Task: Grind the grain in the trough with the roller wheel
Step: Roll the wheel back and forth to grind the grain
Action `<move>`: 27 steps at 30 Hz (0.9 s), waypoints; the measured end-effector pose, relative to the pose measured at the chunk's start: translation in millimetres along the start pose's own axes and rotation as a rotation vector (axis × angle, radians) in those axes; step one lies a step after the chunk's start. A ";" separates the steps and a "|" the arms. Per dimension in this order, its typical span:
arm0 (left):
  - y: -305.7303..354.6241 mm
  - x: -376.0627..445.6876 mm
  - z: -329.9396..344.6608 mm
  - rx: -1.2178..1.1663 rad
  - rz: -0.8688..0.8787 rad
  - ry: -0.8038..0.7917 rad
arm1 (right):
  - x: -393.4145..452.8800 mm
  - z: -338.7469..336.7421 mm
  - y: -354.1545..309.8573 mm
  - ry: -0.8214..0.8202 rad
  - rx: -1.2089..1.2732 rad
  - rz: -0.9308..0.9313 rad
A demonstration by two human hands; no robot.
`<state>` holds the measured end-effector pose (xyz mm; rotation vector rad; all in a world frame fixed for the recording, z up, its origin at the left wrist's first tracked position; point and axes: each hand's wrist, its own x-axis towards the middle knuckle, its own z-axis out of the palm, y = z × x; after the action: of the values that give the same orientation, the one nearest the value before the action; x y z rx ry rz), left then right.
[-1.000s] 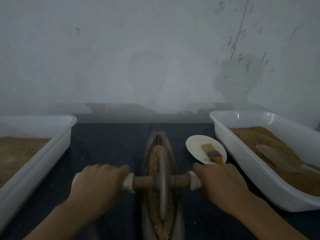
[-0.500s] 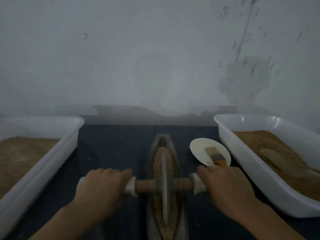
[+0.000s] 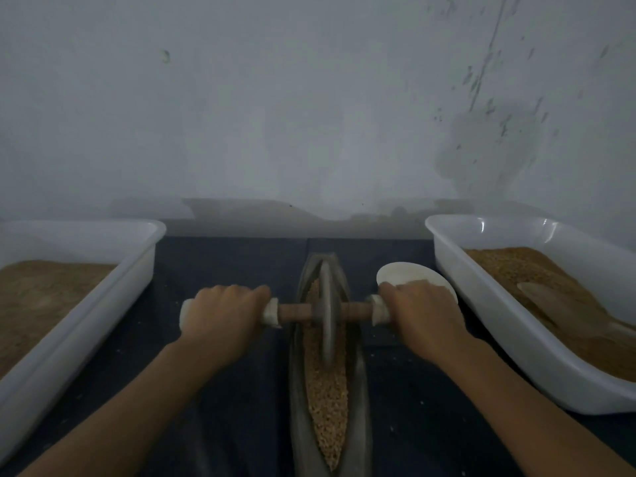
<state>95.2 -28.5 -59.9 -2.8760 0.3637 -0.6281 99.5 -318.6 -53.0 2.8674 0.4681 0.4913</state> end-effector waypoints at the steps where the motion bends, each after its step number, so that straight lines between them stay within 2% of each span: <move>1: -0.1 -10.9 -2.3 -0.017 0.007 -0.021 | -12.1 -4.6 -2.0 0.015 -0.011 -0.029; 6: -0.6 -63.9 -18.9 -0.071 0.138 0.076 | -66.9 -27.4 -10.9 0.165 0.036 -0.123; 11: 3.8 -39.1 -4.8 -0.012 0.066 0.070 | -37.3 -8.9 -7.8 0.100 -0.129 -0.064; 14: 3.6 -5.7 10.5 0.074 0.018 0.136 | -0.2 6.2 -0.9 0.076 -0.090 -0.012; 18: 2.4 10.9 15.8 0.051 -0.031 0.149 | 14.9 9.8 1.6 0.108 -0.052 0.007; 21: 1.9 -13.0 8.6 0.017 -0.021 0.124 | -10.2 3.1 -0.5 0.123 -0.071 -0.056; 23: 0.6 -37.0 2.5 0.037 0.020 0.119 | -34.0 -6.0 -1.4 0.199 -0.086 -0.106; 27: 2.3 -61.3 -15.0 0.076 0.095 0.174 | -64.3 -15.4 -6.3 0.228 -0.047 -0.115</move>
<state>34.3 -15.7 -70.7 -2.7216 0.4872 -0.8584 34.7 -332.4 -58.9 2.7323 0.6448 0.8020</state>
